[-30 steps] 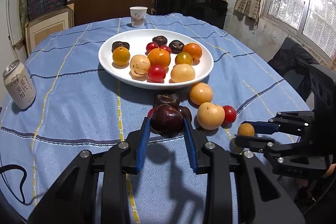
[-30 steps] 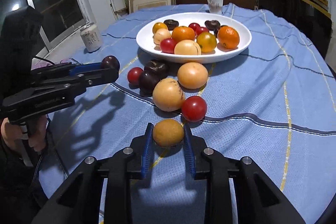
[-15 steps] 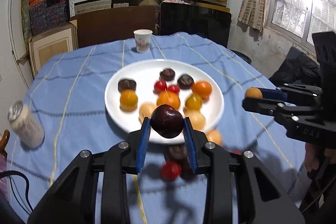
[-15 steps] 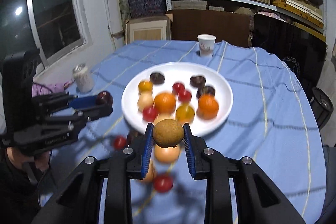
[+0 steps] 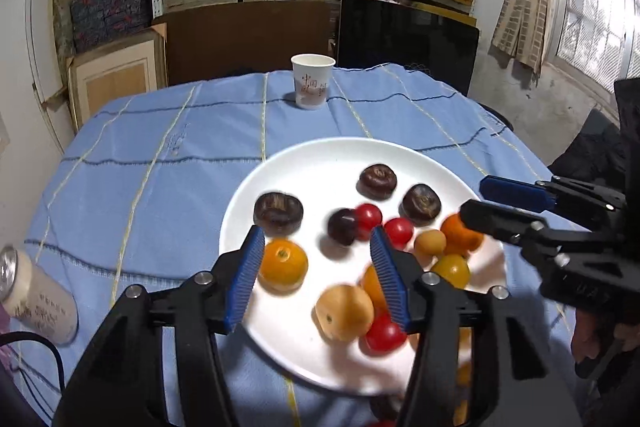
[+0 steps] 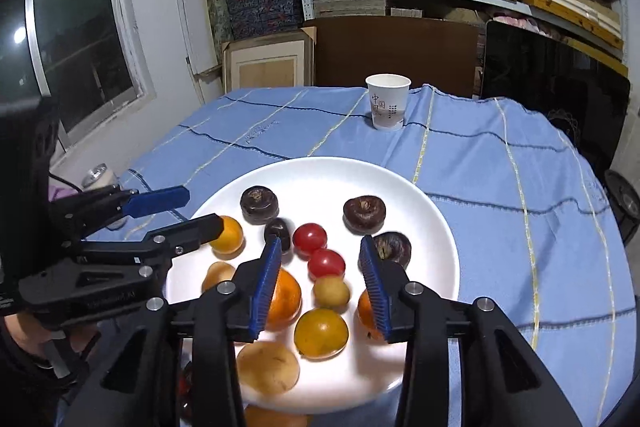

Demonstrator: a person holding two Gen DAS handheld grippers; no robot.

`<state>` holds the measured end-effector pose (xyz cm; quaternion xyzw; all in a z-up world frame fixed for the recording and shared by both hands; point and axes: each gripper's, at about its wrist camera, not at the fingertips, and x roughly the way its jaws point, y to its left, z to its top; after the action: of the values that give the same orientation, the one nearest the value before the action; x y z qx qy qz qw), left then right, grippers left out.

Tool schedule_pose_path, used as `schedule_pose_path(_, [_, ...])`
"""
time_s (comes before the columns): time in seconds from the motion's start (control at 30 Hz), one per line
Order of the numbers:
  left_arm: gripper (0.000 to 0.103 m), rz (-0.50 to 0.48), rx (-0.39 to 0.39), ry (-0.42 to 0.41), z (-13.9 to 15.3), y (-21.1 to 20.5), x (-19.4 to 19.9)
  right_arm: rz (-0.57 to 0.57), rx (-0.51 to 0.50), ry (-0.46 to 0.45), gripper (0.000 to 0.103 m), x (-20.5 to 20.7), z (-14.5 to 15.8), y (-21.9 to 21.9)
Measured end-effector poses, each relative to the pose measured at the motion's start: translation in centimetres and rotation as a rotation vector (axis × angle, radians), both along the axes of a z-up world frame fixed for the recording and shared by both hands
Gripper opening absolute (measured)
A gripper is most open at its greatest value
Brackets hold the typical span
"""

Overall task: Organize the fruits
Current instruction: 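Carry the plum and pear over the plate, lower them and open both grippers, then withdraw both open grippers from the plate toward the remaining fruits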

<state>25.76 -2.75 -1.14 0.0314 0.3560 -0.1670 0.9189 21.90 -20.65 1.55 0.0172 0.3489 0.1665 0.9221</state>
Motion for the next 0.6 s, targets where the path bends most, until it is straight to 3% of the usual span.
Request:
schedule_pose_path(0.13, [0.059, -0.049, 0.007, 0.015, -0.7, 0.6, -4.3, -0.007, 0.029, 0.020, 0.049, -3.7, -0.5, -1.1])
schedule_pose_path(0.3, [0.071, -0.133, 0.030, 0.016, -1.8, 0.5, -9.9, -0.019, 0.130, 0.046, 0.066, -9.8, -2.4, -2.9])
schedule_pose_path(0.43, [0.071, -0.174, 0.146, 0.033, -4.2, -1.1, -12.5, -0.027, 0.174, 0.071, 0.066, -12.3, -4.2, -3.1])
schedule_pose_path(0.6, [0.069, -0.167, 0.181, 0.065, -5.9, -1.5, -12.9, -0.056, 0.198, 0.090, 0.066, -12.8, -5.8, -3.8])
